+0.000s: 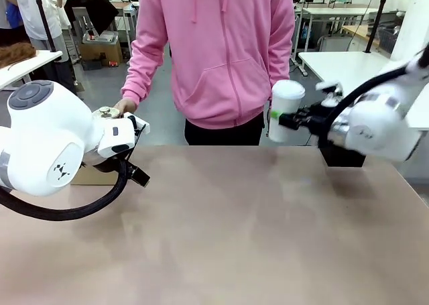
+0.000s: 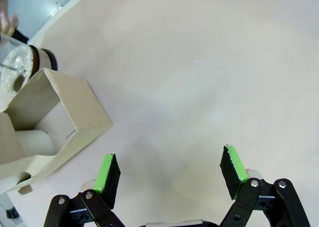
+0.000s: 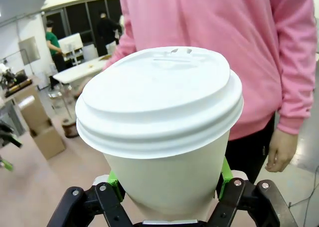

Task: Pour a drink into a cup and package it in a carrier.
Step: When a person places the Paper Cup Lid on the 600 ml Paper Cup , lift the 600 ml Paper Cup.

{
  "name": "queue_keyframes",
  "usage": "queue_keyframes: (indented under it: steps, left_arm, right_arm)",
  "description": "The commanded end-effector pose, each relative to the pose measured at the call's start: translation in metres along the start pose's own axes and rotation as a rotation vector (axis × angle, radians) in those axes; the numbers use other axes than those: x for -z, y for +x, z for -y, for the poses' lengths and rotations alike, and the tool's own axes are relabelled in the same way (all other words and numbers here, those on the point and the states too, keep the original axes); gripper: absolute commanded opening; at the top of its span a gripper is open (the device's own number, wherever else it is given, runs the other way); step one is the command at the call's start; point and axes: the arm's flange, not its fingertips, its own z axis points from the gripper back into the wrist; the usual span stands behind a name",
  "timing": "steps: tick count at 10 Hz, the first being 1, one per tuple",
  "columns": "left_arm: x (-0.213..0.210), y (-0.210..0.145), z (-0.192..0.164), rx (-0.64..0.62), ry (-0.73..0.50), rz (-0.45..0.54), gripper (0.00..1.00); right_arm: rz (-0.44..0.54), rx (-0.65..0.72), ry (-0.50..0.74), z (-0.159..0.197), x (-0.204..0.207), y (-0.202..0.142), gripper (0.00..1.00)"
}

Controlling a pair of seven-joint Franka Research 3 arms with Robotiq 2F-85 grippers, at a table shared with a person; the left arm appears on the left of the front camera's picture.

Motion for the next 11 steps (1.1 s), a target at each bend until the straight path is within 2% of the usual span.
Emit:
queue_keyframes:
  steps: [1,3,5,8,11]
  left_arm:
    - [0.0,0.0,0.0,-0.001,-0.002,0.001,1.0]
    - [0.0,0.0,0.0,-0.001,-0.002,0.001,1.0]
    - [0.0,0.0,0.0,-0.001,-0.002,0.001,1.0]
    - [0.0,0.0,0.0,-0.001,-0.002,0.001,1.0]
    - [0.0,0.0,0.0,-0.001,-0.002,0.001,1.0]
  right_arm:
    - [-0.017,0.019,-0.002,-0.02,-0.05,0.068,0.8]
    - [-0.021,0.004,0.003,-0.048,-0.09,0.11,0.8]
    - [-0.026,-0.017,-0.008,-0.076,-0.116,0.131,0.8]
    - [-0.043,-0.032,0.002,-0.104,-0.121,0.14,0.8]
    - [-0.019,-0.053,0.006,-0.101,-0.118,0.135,0.8]
